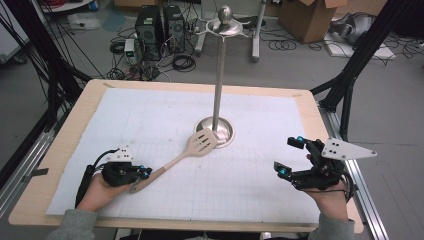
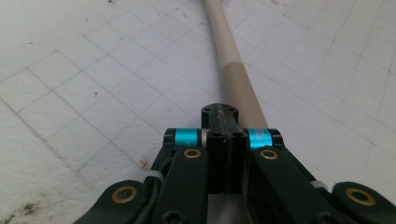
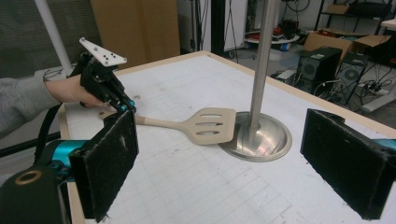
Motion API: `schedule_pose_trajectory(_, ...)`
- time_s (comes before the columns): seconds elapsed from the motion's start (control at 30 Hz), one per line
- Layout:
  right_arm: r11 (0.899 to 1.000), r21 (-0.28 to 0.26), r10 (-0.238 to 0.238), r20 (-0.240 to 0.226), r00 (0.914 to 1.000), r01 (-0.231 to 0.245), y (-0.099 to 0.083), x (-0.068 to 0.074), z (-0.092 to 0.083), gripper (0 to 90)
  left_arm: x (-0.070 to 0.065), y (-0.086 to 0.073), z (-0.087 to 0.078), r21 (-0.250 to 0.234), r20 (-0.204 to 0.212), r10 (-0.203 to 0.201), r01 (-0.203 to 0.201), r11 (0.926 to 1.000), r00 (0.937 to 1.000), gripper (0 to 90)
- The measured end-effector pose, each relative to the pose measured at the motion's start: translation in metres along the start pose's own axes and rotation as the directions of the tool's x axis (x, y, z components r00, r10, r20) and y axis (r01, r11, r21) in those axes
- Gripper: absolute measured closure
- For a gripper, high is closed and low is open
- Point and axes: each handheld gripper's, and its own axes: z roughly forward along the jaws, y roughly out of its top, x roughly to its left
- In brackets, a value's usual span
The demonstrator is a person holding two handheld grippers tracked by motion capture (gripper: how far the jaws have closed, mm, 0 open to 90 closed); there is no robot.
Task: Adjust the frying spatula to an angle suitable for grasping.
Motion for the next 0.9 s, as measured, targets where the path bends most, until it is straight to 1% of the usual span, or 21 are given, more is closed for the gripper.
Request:
schedule_pose_trajectory(0.03,1.000,0.001,0.004,-0.004,1.0000,-0.004,0.000,0.000,0.000,10.2,-0.001,0.000,0.000,-0.002,0.003,0.000,0.000,1.0000,1.0000,89.8)
schedule_pose_trajectory(0.13,1.000,-0.003,0.002,-0.004,1.0000,-0.002,0.001,-0.001,0.001,10.2,-0.005,-0.001,0.000,0.001,0.025,0.022,-0.022,0.9998,0.9995,89.8)
schedule_pose_trajectory(0.23,1.000,-0.006,0.003,-0.008,1.0000,-0.003,0.001,-0.001,0.002,10.2,-0.009,-0.001,0.001,0.004,0.033,0.034,-0.034,0.9994,0.9989,89.8)
schedule_pose_trajectory(0.33,1.000,-0.009,-0.001,-0.016,0.9999,0.001,0.002,-0.003,0.005,10.2,-0.013,-0.002,0.001,0.002,0.050,0.040,-0.040,0.9992,0.9980,89.8)
schedule_pose_trajectory(0.4,1.000,-0.008,0.002,-0.019,0.9998,-0.002,0.003,-0.003,0.006,10.2,-0.017,-0.002,0.002,0.001,0.068,0.047,-0.047,0.9989,0.9966,89.8)
schedule_pose_trajectory(0.43,1.000,-0.010,-0.006,-0.018,0.9998,0.006,0.003,-0.003,0.007,10.2,-0.018,-0.002,0.003,-0.002,0.081,0.048,-0.048,0.9988,0.9956,89.8)
schedule_pose_trajectory(0.47,1.000,-0.007,0.000,-0.022,0.9998,0.000,0.003,-0.003,0.008,10.2,-0.019,-0.003,0.003,-0.001,0.092,0.057,-0.057,0.9984,0.9942,89.8)
schedule_pose_trajectory(0.5,1.000,-0.006,-0.003,-0.024,0.9997,0.003,0.004,-0.004,0.010,10.2,-0.021,-0.003,0.004,-0.003,0.095,0.062,-0.062,0.9981,0.9936,89.8)
schedule_pose_trajectory(0.6,1.000,-0.008,-0.004,-0.028,0.9996,0.004,0.004,-0.004,0.011,10.2,-0.021,-0.002,0.004,0.003,0.090,0.061,-0.061,0.9981,0.9941,89.7)
schedule_pose_trajectory(0.63,1.000,-0.006,-0.004,-0.030,0.9996,0.004,0.004,-0.004,0.012,10.2,-0.022,-0.001,0.005,-0.002,0.088,0.058,-0.058,0.9983,0.9944,89.7)
schedule_pose_trajectory(0.7,1.000,-0.005,-0.003,-0.032,0.9995,0.002,0.005,-0.004,0.012,10.2,-0.022,0.000,0.006,-0.006,0.083,0.060,-0.060,0.9982,0.9948,89.7)
schedule_pose_trajectory(0.73,1.000,-0.004,-0.001,-0.034,0.9994,0.001,0.005,-0.004,0.012,10.2,-0.022,0.002,0.006,-0.006,0.077,0.070,-0.070,0.9975,0.9945,89.7)
schedule_pose_trajectory(0.8,1.000,-0.002,-0.002,-0.030,0.9995,0.002,0.005,-0.004,0.012,10.2,-0.024,0.006,0.006,-0.026,0.059,0.080,-0.079,0.9966,0.9950,89.7)
schedule_pose_trajectory(0.9,1.000,-0.007,-0.001,-0.024,0.9997,0.001,0.004,-0.005,0.011,10.2,-0.025,0.015,0.003,-0.068,0.007,0.081,-0.080,0.9945,0.9967,89.7)
